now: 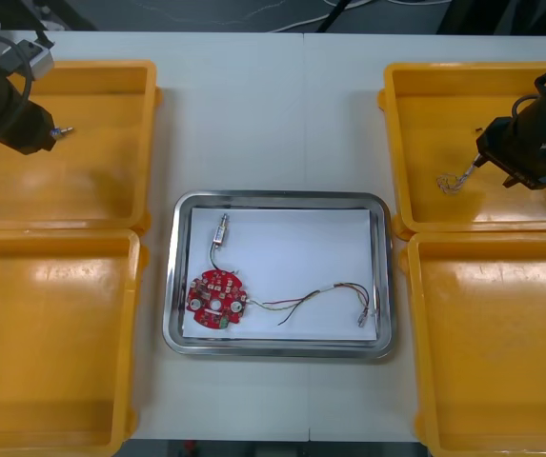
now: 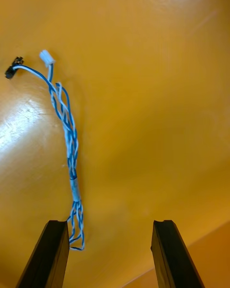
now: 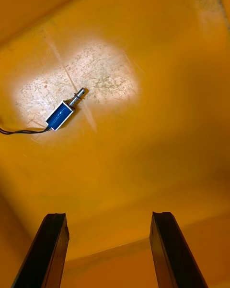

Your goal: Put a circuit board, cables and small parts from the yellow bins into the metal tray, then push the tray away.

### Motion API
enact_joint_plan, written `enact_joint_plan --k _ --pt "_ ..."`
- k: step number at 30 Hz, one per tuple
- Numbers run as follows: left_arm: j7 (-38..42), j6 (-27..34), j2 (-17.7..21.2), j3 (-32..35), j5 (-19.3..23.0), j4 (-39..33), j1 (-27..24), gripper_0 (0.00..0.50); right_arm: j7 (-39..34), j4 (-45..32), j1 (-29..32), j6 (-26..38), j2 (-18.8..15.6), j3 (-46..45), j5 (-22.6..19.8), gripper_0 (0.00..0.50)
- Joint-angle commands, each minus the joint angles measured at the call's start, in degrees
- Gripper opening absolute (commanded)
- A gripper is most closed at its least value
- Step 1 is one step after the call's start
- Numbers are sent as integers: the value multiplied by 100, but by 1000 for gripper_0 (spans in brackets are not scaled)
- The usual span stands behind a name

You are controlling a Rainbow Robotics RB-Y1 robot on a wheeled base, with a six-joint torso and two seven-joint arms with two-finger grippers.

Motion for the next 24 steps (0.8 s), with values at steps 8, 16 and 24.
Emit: enact_joint_plan --k 8,16,24 --pt "-1368 -528 181 448 -49 897 -666 500 -209 259 -392 -453 134 178 66 500" --pt "-2203 -792 137 589 -146 1169 -789 500 -147 795 -594 -760 257 205 136 500" --pt "-3020 -1020 93 756 -287 1723 -1009 500 -147 1085 -594 -954 371 222 145 500"
